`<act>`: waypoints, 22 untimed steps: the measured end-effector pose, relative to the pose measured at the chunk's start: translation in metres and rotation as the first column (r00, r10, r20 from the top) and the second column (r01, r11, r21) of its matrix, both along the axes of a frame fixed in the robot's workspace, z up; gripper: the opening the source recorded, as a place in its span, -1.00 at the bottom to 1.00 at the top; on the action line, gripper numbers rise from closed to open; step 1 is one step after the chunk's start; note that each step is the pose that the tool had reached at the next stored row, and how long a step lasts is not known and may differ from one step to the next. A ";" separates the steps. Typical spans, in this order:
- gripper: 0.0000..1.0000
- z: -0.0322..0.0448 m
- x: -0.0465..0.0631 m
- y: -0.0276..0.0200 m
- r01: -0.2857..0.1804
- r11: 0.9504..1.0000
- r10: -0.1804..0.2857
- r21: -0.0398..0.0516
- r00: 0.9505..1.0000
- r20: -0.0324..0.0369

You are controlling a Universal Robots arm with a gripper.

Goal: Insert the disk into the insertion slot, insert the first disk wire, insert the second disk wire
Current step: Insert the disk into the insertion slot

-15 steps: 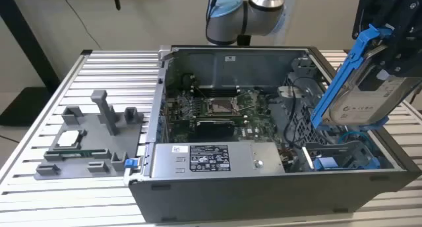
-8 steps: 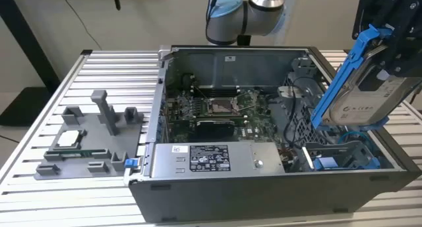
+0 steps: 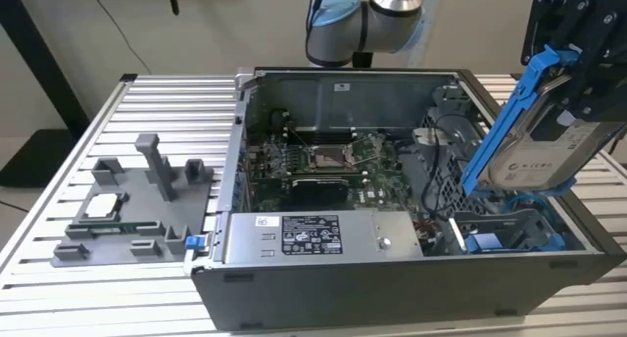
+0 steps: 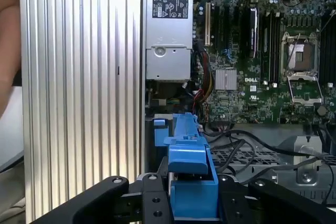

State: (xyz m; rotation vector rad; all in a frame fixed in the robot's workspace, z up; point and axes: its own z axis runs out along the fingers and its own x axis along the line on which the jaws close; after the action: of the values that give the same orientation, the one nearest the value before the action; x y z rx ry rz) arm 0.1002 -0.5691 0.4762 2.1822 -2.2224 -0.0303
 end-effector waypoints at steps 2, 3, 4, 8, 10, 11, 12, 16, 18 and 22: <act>-1.00 -0.0016 0.000 -0.0002 0.000 1.000 0.000 0.000 1.000 0.001; -1.00 -0.0024 0.000 -0.0003 0.000 1.000 0.000 0.000 1.000 0.001; -1.00 -0.0032 0.000 -0.0005 0.000 1.000 0.000 0.000 1.000 0.002; -1.00 -0.0070 0.000 -0.0012 0.000 1.000 0.000 0.000 1.000 0.003; -1.00 -0.0087 0.001 -0.0016 0.000 1.000 0.000 0.000 1.000 0.003; -1.00 -0.0094 0.001 -0.0019 0.000 1.000 0.000 0.000 1.000 0.003; -1.00 -0.0102 0.002 -0.0022 0.000 1.000 0.000 0.000 1.000 0.003; -1.00 -0.0124 0.003 -0.0028 0.000 1.000 0.000 0.000 1.000 0.003; -1.00 -0.0127 0.003 -0.0028 0.000 1.000 0.000 0.000 1.000 0.003; -1.00 -0.0130 0.003 -0.0028 0.000 1.000 0.000 0.000 1.000 0.002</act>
State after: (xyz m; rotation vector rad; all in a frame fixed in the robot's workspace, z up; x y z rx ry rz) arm 0.1033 -0.5720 0.4632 2.1834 -2.2237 -0.0276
